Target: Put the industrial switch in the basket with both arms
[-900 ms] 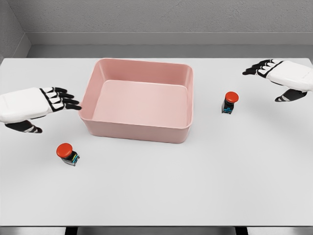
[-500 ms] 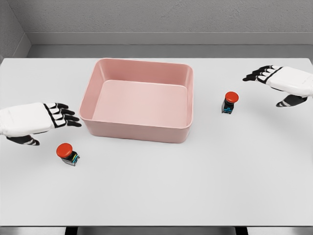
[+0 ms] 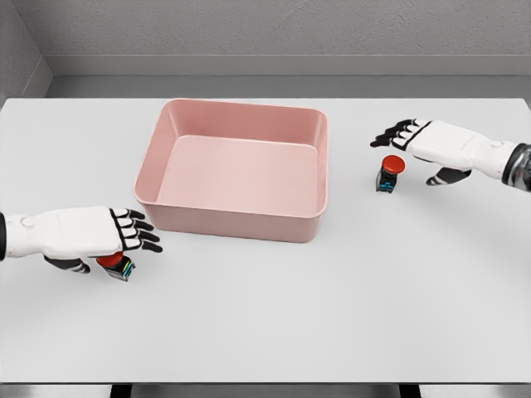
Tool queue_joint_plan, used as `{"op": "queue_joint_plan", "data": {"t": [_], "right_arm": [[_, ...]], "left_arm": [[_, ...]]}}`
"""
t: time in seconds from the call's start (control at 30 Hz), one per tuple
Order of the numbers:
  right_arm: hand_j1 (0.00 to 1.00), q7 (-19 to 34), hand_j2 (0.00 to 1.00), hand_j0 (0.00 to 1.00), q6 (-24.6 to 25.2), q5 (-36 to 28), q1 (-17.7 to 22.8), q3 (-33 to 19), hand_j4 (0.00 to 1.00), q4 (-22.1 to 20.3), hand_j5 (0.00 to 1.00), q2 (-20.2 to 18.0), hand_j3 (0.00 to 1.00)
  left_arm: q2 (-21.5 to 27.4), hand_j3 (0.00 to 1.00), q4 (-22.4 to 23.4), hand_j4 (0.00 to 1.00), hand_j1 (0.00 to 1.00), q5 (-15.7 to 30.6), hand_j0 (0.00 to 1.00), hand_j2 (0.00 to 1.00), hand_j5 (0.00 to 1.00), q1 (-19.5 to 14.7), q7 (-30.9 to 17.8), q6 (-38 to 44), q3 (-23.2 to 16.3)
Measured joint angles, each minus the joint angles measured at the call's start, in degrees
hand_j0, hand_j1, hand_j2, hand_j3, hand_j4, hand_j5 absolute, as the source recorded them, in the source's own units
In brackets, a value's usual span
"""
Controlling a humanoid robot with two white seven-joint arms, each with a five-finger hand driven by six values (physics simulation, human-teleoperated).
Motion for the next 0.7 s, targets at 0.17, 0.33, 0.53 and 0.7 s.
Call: {"op": "queue_joint_plan", "data": {"t": [0.17,0.33,0.53,0.7], "right_arm": [[1.0,1.24,1.0,1.0,0.01,0.83,-1.32,0.05,1.0,1.63,1.0,0.33,1.0],[1.0,2.72,1.0,1.0,0.02,0.93,-4.83,3.07,1.0,1.96,1.0,0.07,1.0],[1.0,3.12,1.0,1.0,0.01,0.97,-7.38,7.84,1.0,1.96,1.0,-0.02,1.0],[1.0,3.23,1.0,1.0,-0.01,1.42,-8.17,10.61,1.0,2.01,1.0,-0.02,1.0]], "left_arm": [[-0.14,0.82,0.04,0.82,0.82,-1.18,0.82,0.82,0.82,-0.18,-0.06,0.0,-0.07],[-0.79,0.76,0.05,0.76,0.76,-1.93,0.76,0.76,0.76,-0.18,-0.06,0.0,-0.17],[-1.19,0.73,0.05,0.73,0.73,-3.13,0.73,0.73,0.73,-0.09,-0.08,0.0,-0.87],[-1.25,0.57,0.04,0.57,0.57,-3.5,0.57,0.57,0.57,-0.09,-0.03,0.03,-1.29]]}}
